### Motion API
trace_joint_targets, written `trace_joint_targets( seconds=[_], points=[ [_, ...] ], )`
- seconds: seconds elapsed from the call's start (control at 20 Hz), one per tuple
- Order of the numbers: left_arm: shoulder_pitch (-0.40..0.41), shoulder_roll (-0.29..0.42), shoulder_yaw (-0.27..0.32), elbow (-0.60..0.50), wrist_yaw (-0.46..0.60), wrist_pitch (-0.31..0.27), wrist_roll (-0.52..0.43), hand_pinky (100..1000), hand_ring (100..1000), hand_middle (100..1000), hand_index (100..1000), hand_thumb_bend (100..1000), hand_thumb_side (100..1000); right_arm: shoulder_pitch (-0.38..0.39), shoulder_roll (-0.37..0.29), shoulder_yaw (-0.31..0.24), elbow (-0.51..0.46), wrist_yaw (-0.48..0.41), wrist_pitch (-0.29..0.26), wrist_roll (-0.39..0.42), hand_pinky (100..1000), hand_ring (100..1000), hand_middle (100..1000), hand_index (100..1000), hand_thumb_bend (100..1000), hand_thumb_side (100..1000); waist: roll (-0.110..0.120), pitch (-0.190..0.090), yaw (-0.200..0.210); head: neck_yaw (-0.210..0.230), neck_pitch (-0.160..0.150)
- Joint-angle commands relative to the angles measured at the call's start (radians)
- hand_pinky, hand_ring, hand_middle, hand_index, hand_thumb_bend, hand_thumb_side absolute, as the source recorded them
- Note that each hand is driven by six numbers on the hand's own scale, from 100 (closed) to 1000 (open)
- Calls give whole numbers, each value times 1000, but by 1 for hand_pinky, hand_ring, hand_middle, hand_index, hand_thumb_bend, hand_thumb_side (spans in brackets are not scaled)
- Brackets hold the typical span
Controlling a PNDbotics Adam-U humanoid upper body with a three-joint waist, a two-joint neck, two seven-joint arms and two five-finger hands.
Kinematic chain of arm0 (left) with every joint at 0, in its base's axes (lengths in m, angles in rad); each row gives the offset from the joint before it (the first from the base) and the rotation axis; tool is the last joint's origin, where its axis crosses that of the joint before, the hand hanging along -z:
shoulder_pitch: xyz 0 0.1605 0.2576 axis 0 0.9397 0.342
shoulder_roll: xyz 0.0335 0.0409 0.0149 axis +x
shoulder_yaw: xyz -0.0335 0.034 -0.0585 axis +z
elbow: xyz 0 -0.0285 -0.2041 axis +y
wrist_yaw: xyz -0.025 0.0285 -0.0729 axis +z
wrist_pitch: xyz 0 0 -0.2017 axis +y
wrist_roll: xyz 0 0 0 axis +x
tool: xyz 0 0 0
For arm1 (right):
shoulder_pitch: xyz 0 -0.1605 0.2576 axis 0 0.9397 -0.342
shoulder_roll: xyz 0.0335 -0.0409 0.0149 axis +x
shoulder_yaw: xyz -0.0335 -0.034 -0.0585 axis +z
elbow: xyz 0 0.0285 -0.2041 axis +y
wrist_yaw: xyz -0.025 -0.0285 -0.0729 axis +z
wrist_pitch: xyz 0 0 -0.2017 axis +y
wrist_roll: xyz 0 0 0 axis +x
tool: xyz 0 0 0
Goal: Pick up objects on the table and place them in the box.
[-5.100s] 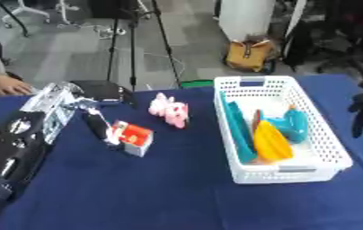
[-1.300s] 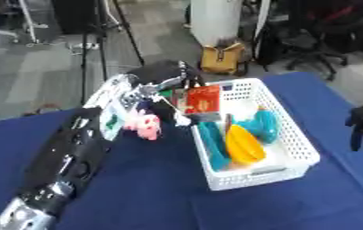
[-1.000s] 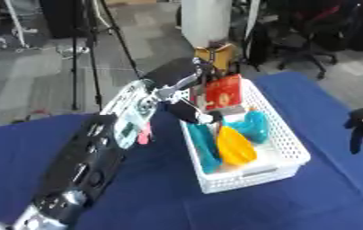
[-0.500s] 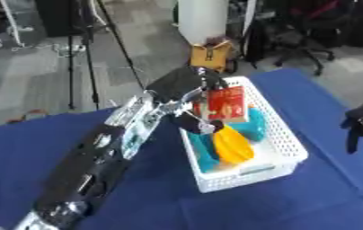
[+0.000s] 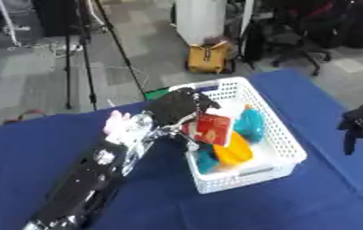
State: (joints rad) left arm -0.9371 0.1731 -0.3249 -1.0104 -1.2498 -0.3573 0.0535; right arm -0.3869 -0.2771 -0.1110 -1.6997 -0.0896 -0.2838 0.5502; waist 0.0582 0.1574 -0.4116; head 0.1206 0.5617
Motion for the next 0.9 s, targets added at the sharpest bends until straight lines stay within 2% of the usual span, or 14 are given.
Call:
trace_joint_targets(
  seconds=[0.05, 0.25, 0.5, 0.85, 0.9],
  points=[
    [-11, -9, 38, -9, -20, -7, 45, 794, 845, 858, 887, 526, 901, -13, -12, -10, -19, -8, -5, -2, 335, 405, 560, 728, 100, 528, -16, -9, 1, -4, -10],
    [-9, -17, 76, -30, 35, -8, 111, 779, 868, 889, 908, 504, 943, -11, -11, -11, -16, -7, -7, -3, 335, 405, 560, 728, 100, 528, -20, -8, 1, -7, -9],
    [-9, -8, 81, -22, 113, -10, 188, 779, 890, 916, 930, 470, 1000, -12, -11, -12, -15, -7, -8, -4, 335, 405, 559, 728, 100, 528, -23, -8, 5, -9, -11],
    [6, 17, 101, -57, 214, -8, 254, 720, 873, 903, 924, 434, 979, -8, -13, -16, -11, -5, -12, -7, 335, 404, 559, 728, 100, 528, -34, -9, 21, -17, -12],
    [13, 30, 107, -74, 230, -7, 264, 689, 864, 893, 921, 417, 975, -7, -14, -18, -10, -5, -13, -10, 335, 404, 559, 728, 100, 528, -36, -10, 29, -21, -12]
  ],
)
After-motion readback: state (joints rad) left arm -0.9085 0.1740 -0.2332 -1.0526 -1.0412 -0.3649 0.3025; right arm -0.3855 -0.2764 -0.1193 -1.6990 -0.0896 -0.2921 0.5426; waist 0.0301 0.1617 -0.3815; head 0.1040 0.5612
